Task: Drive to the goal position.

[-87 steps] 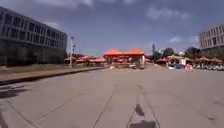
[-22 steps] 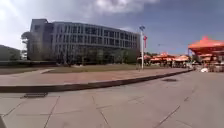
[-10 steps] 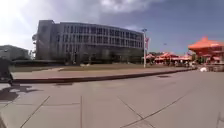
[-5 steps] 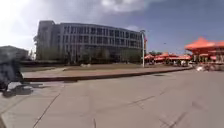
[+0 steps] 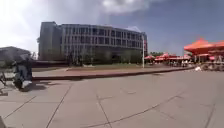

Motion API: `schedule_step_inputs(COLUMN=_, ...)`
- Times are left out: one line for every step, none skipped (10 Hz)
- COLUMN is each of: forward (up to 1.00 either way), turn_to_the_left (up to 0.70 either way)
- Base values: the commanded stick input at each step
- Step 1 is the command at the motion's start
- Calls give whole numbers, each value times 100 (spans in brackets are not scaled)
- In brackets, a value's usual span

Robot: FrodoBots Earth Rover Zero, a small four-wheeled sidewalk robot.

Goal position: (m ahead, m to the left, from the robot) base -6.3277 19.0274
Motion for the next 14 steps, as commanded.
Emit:
schedule_step_inputs(forward=-100, turn_to_the_left=-27)
schedule_step_inputs(forward=-100, turn_to_the_left=-27)
schedule_step_inputs(forward=-100, turn_to_the_left=-27)
schedule_step_inputs(forward=-100, turn_to_the_left=-27)
schedule_step_inputs(forward=-100, turn_to_the_left=-27)
schedule_step_inputs(forward=-100, turn_to_the_left=-27)
schedule_step_inputs(forward=-100, turn_to_the_left=-27)
schedule_step_inputs(forward=-100, turn_to_the_left=-27)
schedule_step_inputs(forward=-100, turn_to_the_left=-27)
schedule_step_inputs(forward=-100, turn_to_the_left=-27)
schedule_step_inputs(forward=-100, turn_to_the_left=-27)
schedule_step_inputs(forward=-100, turn_to_the_left=-27)
schedule_step_inputs(forward=-100, turn_to_the_left=-27)
schedule_step_inputs(forward=-100, turn_to_the_left=-27)
